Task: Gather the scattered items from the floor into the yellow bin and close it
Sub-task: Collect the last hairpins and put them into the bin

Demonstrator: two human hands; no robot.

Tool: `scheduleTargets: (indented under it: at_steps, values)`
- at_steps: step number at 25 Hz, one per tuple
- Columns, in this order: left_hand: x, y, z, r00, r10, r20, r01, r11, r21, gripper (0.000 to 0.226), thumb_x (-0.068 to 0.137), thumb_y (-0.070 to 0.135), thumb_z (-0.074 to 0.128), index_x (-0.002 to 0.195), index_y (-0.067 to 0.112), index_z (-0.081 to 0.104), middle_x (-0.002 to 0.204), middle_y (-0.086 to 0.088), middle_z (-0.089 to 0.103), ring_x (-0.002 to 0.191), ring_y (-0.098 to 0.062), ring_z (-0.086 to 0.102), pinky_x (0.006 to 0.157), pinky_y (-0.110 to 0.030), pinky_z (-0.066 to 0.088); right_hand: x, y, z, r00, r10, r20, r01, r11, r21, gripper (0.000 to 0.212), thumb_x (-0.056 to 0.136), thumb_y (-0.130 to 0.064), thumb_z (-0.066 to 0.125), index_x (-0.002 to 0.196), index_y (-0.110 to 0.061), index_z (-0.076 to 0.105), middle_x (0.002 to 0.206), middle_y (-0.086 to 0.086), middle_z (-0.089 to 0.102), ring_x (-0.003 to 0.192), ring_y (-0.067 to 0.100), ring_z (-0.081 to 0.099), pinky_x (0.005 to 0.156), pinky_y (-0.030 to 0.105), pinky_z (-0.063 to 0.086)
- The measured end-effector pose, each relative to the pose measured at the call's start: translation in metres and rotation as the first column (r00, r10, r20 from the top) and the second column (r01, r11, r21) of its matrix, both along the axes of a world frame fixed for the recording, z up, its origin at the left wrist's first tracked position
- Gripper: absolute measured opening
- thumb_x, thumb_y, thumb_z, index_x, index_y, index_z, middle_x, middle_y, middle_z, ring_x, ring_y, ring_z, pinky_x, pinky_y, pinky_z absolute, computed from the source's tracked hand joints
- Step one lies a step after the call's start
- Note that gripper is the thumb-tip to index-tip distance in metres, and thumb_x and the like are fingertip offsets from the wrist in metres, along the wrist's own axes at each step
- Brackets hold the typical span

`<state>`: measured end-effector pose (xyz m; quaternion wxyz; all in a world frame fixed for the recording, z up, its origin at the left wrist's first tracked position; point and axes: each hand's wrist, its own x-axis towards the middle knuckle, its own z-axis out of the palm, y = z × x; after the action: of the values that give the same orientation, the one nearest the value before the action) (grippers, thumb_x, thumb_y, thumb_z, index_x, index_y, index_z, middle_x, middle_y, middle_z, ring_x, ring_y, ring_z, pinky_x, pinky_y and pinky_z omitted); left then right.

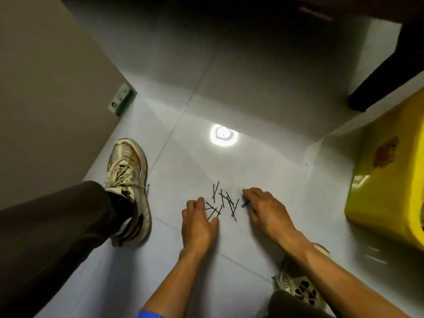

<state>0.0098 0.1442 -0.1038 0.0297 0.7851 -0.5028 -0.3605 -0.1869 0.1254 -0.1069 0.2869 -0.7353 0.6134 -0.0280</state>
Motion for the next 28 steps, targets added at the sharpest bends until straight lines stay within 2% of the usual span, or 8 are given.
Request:
scheduleTargets:
  at_steps: [5,9,13,15,18,21,25,28]
  values:
    - [0.014,0.013,-0.027,0.956,-0.264,0.127,0.280,0.951,-0.129,0.017,0.098,0.025,0.054,0.110,0.016,0.062,0.108,0.002,0.054,0.102,-0.016,0.047,0.072,-0.023,0.038,0.009,-0.004,-0.025,0.945,0.213,-0.247,-0.259,0.951,-0.167,0.019,0.070,0.003,0.075,0.076,-0.009,0.062,0.076,0.008,0.057,0.063,0.028,0.049,0.051,0.038,0.041]
    - [0.009,0.007,-0.029,0.928,-0.303,0.217,0.331,0.938,-0.104,0.019,0.097,0.015,0.046,0.098,0.011,0.065,0.102,-0.003,0.059,0.100,-0.021,0.053,0.072,-0.029,0.042,0.022,0.003,-0.025,0.921,0.175,-0.348,-0.251,0.950,-0.187,0.018,0.072,0.005,0.069,0.077,-0.008,0.059,0.074,0.012,0.053,0.063,0.030,0.048,0.054,0.038,0.037]
    - [0.006,-0.005,-0.026,0.920,-0.316,0.230,0.330,0.944,-0.024,0.021,0.088,0.020,0.046,0.096,0.009,0.062,0.099,-0.005,0.059,0.099,-0.023,0.050,0.074,-0.031,0.043,0.022,0.000,-0.026,0.996,-0.089,-0.015,0.089,0.996,-0.015,0.009,0.095,-0.010,0.053,0.086,-0.010,0.051,0.075,0.005,0.054,0.065,0.025,0.048,0.057,0.037,0.038]
    - [0.003,-0.007,-0.023,0.972,-0.204,0.119,0.210,0.977,-0.043,0.014,0.082,0.020,0.052,0.083,0.009,0.061,0.088,-0.003,0.062,0.087,-0.021,0.055,0.070,-0.031,0.045,0.024,-0.001,-0.024,0.797,-0.500,0.337,0.382,0.851,0.359,0.009,0.099,-0.014,0.049,0.092,-0.010,0.052,0.073,0.003,0.060,0.064,0.021,0.053,0.058,0.032,0.044]
    - [-0.007,-0.008,-0.011,0.909,0.291,-0.298,-0.307,0.952,-0.005,0.006,0.067,0.018,0.067,0.063,0.014,0.064,0.058,0.006,0.064,0.056,-0.008,0.059,0.057,-0.023,0.048,0.036,0.001,-0.017,0.203,-0.889,0.411,0.390,0.458,0.799,0.017,0.096,0.005,0.047,0.106,-0.004,0.057,0.069,0.009,0.064,0.060,0.020,0.058,0.055,0.027,0.052]
    - [-0.019,-0.010,0.003,0.737,0.340,-0.585,-0.361,0.929,0.085,0.004,0.065,0.013,0.071,0.062,0.015,0.070,0.056,0.007,0.068,0.050,-0.004,0.061,0.053,-0.018,0.048,0.044,0.003,-0.014,0.058,-0.951,0.304,0.155,0.309,0.938,0.027,0.091,0.007,0.042,0.110,0.003,0.061,0.084,0.020,0.069,0.072,0.026,0.066,0.066,0.033,0.056]
    - [-0.020,-0.018,0.008,0.800,0.047,-0.598,-0.066,0.998,-0.009,0.003,0.073,0.022,0.074,0.073,0.021,0.077,0.069,0.010,0.073,0.065,-0.008,0.068,0.065,-0.025,0.056,0.041,-0.001,-0.014,-0.112,-0.962,0.251,0.077,0.243,0.967,0.028,0.091,-0.017,0.044,0.087,0.001,0.066,0.082,0.020,0.068,0.073,0.029,0.066,0.071,0.037,0.054]
    - [-0.011,-0.016,0.003,0.841,0.112,-0.529,-0.156,0.987,-0.039,0.008,0.078,0.024,0.070,0.076,0.018,0.077,0.074,0.007,0.073,0.073,-0.011,0.069,0.072,-0.032,0.058,0.033,-0.001,-0.016,-0.054,-0.946,0.319,0.183,0.304,0.935,0.026,0.094,-0.017,0.045,0.078,-0.005,0.061,0.064,0.011,0.056,0.052,0.024,0.055,0.057,0.035,0.049]
